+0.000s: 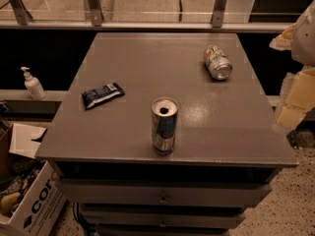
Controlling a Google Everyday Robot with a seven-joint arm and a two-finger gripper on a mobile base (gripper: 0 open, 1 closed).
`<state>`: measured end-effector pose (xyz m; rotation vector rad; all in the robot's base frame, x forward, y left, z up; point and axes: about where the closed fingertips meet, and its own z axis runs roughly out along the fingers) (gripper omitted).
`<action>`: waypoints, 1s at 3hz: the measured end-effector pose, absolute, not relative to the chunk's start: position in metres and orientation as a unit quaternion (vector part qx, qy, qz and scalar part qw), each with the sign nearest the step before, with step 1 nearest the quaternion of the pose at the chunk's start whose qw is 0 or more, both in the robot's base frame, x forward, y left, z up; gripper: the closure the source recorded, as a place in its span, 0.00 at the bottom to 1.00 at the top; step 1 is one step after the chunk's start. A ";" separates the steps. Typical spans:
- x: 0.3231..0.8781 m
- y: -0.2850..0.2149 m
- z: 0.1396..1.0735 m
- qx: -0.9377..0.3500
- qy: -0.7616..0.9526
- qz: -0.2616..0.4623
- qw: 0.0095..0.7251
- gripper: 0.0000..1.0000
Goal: Move redbull can near 7up can
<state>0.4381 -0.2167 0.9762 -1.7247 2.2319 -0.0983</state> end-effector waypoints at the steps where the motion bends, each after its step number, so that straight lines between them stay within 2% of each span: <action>1: 0.438 -0.217 0.976 -0.603 0.781 -0.034 0.159 0.00; 2: 0.437 -0.216 0.975 -0.596 0.784 0.004 0.175 0.00; 3: 0.433 -0.213 0.958 -0.575 0.788 0.086 0.203 0.00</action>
Offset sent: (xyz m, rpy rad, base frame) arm -0.0037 0.0005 -0.0052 0.2665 0.0997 -0.0069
